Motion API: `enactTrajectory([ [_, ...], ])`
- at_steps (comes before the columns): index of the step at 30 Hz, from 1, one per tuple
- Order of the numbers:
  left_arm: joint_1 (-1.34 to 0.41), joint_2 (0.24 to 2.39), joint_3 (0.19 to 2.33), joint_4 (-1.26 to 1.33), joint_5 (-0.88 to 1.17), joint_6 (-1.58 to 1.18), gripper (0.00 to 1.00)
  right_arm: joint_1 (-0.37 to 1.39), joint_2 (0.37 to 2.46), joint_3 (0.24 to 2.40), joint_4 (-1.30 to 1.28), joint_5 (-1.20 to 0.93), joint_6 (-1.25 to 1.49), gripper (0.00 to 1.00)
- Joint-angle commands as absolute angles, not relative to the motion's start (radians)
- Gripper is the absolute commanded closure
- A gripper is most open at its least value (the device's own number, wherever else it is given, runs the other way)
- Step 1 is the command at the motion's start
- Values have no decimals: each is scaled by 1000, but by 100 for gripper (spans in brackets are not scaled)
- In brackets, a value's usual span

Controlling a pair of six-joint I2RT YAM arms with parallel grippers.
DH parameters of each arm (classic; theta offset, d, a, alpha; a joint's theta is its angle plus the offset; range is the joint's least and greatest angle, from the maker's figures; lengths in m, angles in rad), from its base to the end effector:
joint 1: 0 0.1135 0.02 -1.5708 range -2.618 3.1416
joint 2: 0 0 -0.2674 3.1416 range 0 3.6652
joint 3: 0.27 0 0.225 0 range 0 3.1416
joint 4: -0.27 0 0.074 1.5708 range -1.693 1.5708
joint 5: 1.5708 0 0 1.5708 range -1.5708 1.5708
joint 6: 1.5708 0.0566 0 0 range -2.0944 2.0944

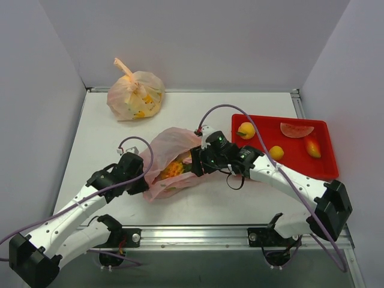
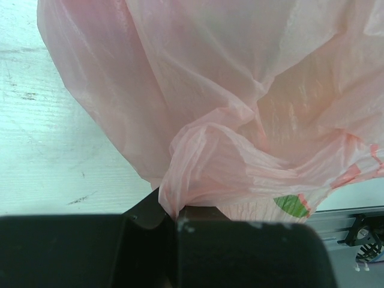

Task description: Untie the knot of the plastic bag and take out the fruit

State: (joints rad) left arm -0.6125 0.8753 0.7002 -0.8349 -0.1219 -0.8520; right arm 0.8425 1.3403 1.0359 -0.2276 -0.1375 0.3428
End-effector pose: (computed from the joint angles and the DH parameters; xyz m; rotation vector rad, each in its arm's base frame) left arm 0.1200 -0.0759 0.2299 -0.3585 2.5946 -0.3854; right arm 0.1911 0.2260 0.3001 -0.6319 2.1239 0.8336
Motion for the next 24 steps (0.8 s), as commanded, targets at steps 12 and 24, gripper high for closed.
enactTrajectory([
  [12, -623, 882, 738, -819, -107, -853, 100, 887, 1513, 1043, -523, -331, 278, 61],
  [24, -624, 882, 744, -819, -114, -854, 100, 916, 1431, 1301, -523, -72, 249, 49],
])
